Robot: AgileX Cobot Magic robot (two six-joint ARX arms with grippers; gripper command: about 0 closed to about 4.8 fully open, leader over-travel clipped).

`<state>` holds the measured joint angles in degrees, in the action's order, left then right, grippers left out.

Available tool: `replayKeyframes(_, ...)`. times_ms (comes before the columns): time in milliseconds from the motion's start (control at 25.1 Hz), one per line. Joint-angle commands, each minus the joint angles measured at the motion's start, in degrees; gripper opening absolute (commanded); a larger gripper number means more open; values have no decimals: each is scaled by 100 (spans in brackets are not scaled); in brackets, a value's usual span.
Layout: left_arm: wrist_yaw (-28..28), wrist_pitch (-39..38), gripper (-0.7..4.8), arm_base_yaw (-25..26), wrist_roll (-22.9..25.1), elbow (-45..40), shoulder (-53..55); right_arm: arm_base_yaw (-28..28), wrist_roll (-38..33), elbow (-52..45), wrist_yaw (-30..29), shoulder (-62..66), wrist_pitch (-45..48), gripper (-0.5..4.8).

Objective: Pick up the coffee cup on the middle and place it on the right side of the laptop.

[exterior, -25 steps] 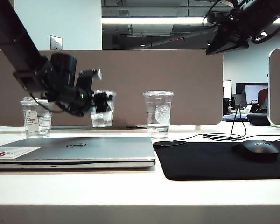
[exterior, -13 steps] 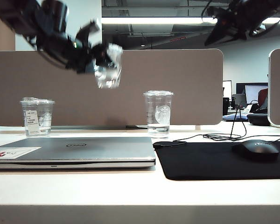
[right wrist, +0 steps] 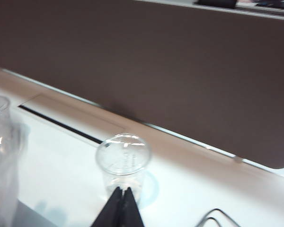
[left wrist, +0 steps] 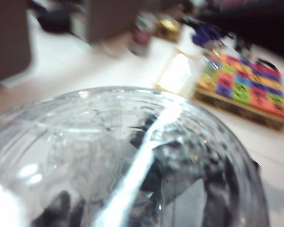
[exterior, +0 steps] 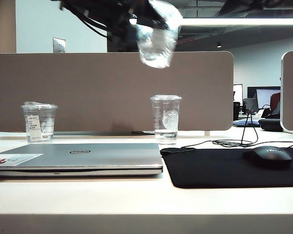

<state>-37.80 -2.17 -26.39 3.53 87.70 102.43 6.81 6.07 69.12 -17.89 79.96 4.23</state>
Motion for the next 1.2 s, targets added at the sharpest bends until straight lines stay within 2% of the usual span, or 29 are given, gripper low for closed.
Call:
replayKeyframes(40, 286, 407, 282, -352, 98, -472, -11, -118, 17, 39, 42, -227, -164, -6)
replayKeyframes(120, 516, 920, 277, -579, 96, -892, -7, -212, 17, 39, 46, -348, -299, -5)
replayKeyframes(159, 743, 1519, 277, -758, 46, -1311, 20, -275, 17, 37, 111, -446, -417, -6)
replayKeyframes(239, 946, 2225, 277, -970, -96, -1803, 140, -350, 20, 37, 286, -584, -597, -5)
replayKeyframes(438, 1353, 2796, 277, -1241, -251, -2162, 664, -378, 26, 37, 341, -675, -831, -6)
replayKeyframes(797, 1893, 4006, 278, -1550, -291, -2162, 1539, -374, 157, 33, 343, -713, -1010, -6)
replayKeyframes(877, 1980, 3910, 295, -1587, -295, -2162, 1558, -374, 173, 33, 343, -719, -1075, -6)
replayKeyframes(917, 1958, 3803, 324, -1617, -352, -2162, 1558, -374, 173, 33, 345, -719, -1084, -5)
replayKeyframes(1036, 1849, 3665, 460, -1617, -503, -2162, 1556, -372, 173, 33, 400, -721, -1078, -5)
replayKeyframes(1076, 1853, 3633, 479, -1617, -551, -2162, 1556, -372, 170, 33, 400, -721, -1078, -5)
replayKeyframes(1196, 1851, 3307, 479, -1617, -610, -2162, 1521, -372, 170, 33, 404, -756, -1086, -6)
